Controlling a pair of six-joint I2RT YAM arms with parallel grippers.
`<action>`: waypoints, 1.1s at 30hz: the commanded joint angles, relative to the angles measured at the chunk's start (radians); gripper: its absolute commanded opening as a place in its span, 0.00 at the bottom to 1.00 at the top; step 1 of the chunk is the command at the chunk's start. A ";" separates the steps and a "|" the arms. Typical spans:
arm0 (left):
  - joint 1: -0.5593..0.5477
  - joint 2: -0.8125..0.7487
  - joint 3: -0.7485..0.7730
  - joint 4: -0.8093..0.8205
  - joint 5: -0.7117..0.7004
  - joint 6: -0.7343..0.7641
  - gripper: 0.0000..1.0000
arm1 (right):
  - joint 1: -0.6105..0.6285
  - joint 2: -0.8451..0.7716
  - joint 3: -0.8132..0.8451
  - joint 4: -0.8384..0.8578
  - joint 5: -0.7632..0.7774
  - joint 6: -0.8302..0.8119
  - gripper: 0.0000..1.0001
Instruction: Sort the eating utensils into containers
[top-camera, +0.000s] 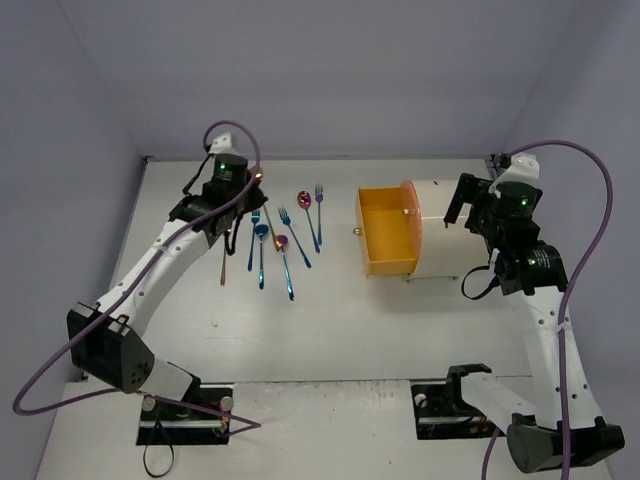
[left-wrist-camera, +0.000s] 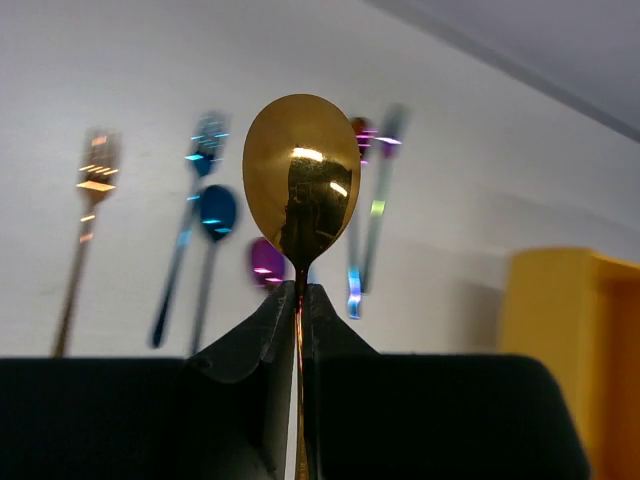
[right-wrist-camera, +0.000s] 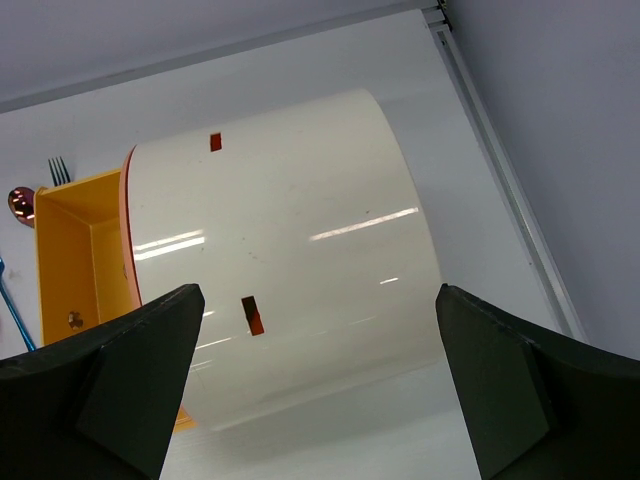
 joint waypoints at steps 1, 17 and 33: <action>-0.127 0.044 0.166 0.137 0.090 0.041 0.00 | 0.004 -0.015 -0.011 0.044 0.027 -0.009 1.00; -0.368 0.512 0.642 0.253 0.195 -0.008 0.00 | 0.004 -0.065 -0.044 0.028 0.015 -0.001 1.00; -0.457 0.572 0.660 0.100 0.192 0.165 0.36 | 0.007 -0.078 -0.055 0.012 0.069 -0.029 1.00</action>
